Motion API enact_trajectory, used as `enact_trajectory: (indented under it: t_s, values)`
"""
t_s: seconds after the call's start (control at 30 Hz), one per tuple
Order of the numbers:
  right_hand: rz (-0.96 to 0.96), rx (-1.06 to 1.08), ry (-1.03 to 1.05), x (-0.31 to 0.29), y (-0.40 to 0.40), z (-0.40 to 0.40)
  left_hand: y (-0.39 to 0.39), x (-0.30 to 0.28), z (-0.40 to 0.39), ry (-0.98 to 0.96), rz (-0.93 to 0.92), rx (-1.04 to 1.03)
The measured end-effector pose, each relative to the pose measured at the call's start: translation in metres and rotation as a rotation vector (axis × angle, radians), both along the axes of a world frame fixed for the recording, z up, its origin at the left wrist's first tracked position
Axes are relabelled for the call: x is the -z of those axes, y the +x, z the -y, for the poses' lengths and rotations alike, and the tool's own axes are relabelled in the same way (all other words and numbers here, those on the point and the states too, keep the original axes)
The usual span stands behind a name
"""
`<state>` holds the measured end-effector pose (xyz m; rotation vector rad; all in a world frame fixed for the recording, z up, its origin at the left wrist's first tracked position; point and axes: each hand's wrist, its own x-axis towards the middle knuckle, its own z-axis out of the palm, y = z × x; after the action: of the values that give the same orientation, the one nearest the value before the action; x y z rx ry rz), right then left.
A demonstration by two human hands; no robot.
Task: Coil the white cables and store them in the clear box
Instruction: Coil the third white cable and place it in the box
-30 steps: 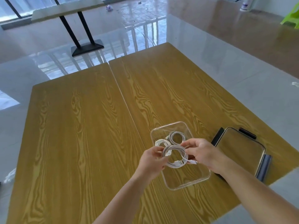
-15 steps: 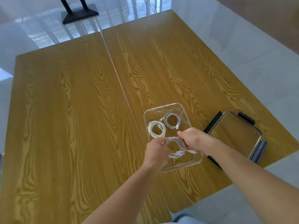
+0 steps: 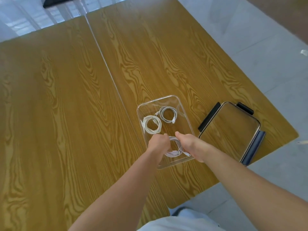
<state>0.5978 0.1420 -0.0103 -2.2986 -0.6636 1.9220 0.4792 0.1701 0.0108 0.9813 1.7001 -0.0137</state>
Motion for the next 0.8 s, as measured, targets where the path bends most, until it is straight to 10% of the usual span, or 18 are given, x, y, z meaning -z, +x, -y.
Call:
enact_trajectory:
  t_s: [0.8]
  values:
    - [-0.069, 0.072, 0.032, 0.002, 0.003, -0.009, 0.003, -0.004, -0.014, -0.165, 0.036, 0.068]
